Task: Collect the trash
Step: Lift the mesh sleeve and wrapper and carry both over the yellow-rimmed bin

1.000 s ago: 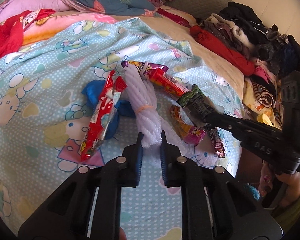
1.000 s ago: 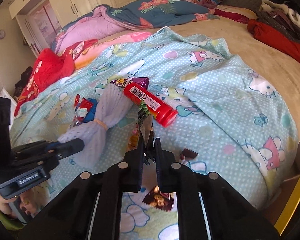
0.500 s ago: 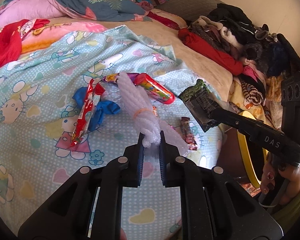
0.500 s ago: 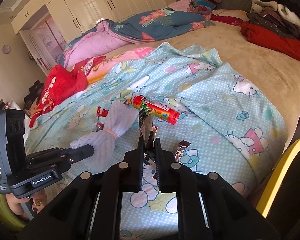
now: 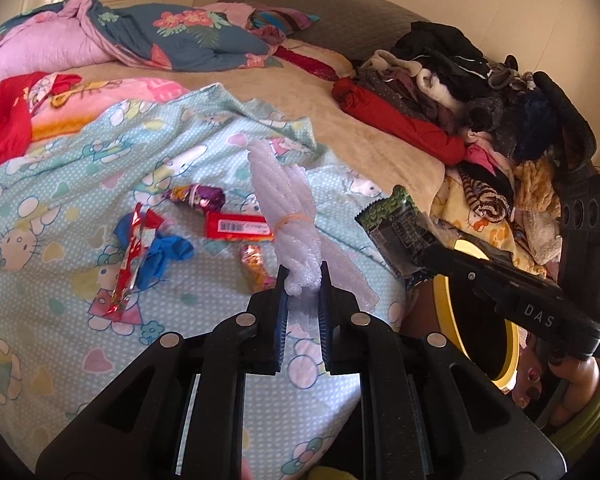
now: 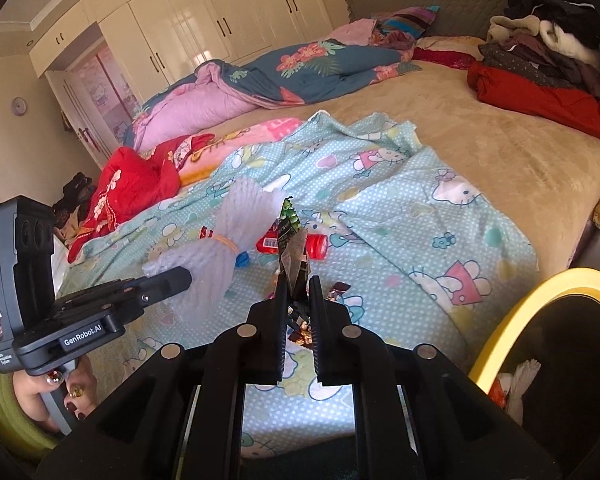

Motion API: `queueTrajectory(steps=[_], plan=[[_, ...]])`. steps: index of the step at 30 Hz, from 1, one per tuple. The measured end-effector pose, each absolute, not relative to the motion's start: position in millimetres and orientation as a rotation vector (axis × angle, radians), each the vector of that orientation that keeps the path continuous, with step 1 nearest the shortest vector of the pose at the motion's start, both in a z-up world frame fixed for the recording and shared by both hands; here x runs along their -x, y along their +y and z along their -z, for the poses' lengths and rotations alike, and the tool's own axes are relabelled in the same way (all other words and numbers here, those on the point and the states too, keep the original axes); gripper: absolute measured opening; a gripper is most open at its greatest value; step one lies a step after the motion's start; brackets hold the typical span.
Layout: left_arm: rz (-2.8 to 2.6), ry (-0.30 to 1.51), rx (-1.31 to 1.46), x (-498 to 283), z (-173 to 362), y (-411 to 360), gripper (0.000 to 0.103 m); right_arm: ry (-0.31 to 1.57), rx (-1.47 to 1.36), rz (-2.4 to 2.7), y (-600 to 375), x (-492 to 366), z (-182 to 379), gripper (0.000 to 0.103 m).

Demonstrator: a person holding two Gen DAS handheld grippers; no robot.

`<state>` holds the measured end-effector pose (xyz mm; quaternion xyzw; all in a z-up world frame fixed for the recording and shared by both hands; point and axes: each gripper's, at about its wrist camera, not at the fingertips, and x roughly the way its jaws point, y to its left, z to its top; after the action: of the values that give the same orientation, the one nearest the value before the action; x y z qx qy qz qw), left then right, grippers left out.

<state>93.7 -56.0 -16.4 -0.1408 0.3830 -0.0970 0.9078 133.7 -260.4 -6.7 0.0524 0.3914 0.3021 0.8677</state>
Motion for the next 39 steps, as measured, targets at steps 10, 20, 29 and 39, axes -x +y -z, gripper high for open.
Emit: queueTrajectory(steps=[10, 20, 29, 39], plan=[[0.24, 0.749, 0.253, -91.3, -2.1, -89.3, 0.008, 0.769, -0.145, -0.578, -298.3, -118.3, -1.1, 0.01], [0.29, 0.708, 0.232, -91.1, -17.7, -121.1, 0.008, 0.734, -0.191, -0.533, -336.3, -106.7, -8.6, 0.01], [0.335, 0.707, 0.212, -90.2, -21.4, -145.2, 0.008, 0.708, -0.22, -0.475, -366.3, -95.1, -10.8, 0.01], [0.386, 0.696, 0.19, -89.7, -27.4, -171.2, 0.008, 0.695, -0.268, -0.41, -398.1, -86.6, -8.9, 0.01]])
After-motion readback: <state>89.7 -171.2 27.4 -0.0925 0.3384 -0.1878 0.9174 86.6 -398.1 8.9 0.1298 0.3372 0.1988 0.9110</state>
